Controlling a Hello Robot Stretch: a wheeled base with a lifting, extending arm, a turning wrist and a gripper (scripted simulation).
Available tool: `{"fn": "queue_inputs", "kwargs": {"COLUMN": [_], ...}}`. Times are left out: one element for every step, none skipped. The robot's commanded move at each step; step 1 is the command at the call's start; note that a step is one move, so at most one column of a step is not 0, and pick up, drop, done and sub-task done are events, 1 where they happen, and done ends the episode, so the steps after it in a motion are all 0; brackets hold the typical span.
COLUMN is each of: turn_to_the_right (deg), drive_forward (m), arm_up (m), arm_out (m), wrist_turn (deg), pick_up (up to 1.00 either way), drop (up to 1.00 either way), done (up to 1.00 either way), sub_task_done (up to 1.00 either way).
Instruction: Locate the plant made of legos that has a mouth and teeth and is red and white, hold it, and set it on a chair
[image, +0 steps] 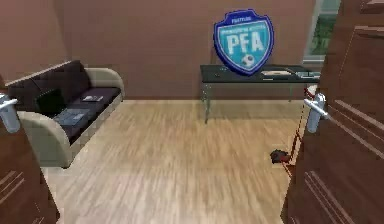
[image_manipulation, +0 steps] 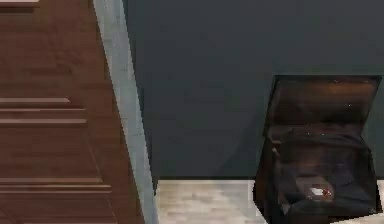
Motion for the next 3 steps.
{"fn": "queue_inputs", "kwargs": {"turn_to_the_right": [-45.0,-45.0,-45.0], "drive_forward": [0.00,0.00,0.00], "arm_up": [0.00,0.00,0.00], "arm_out": [0.00,0.00,0.00], "wrist_turn": [0.0,0.0,0.0], "pick_up": [0.00,0.00,0.00], "drop": [0.00,0.00,0.00], "done": [0.00,0.00,0.00], "sub_task_done": [0.00,0.00,0.00]}}
